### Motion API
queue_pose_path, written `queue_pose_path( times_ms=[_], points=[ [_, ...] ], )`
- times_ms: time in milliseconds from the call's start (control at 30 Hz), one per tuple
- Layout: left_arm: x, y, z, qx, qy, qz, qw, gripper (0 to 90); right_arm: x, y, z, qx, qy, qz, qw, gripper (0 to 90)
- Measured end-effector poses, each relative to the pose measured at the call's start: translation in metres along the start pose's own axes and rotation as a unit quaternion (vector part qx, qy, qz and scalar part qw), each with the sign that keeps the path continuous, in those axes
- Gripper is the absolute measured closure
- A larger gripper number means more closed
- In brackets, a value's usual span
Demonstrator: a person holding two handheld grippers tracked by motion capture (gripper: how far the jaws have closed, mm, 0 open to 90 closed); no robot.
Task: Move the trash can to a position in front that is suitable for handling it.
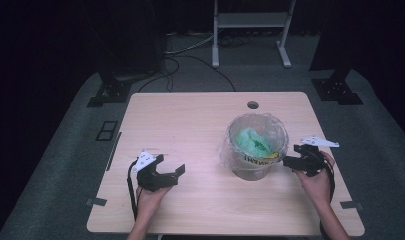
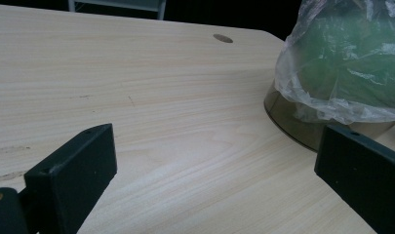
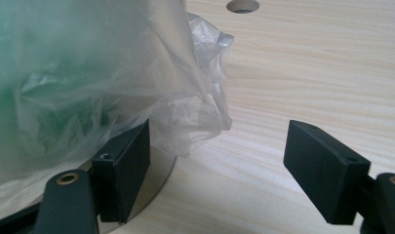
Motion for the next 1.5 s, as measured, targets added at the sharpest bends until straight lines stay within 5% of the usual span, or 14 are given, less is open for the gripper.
queue_pose_path(
  times_ms=[667, 1500],
  points=[
    [0.0, 0.0, 0.0, 0.0, 0.001, -0.001, 1.0, 0.5, 0.018, -0.018, 0.035, -0.034, -0.012, 0.011, 0.9993, 24.5],
    [-0.002, 0.0, 0.002, -0.003, 0.002, -0.003, 1.0, 0.5, 0.044, -0.038, 0.083, -0.035, -0.045, 0.017, 0.9982, 24.5]
  ],
)
Point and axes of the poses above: each handheld gripper's, and its own axes: x roughly forward along the jaws, y roughly out of its underside, z roughly to its left, the point moved 6 cm from there along x, roughly forward along the jaws, and after that the axes turned 13 degrees about z, right-handed, at the moved point
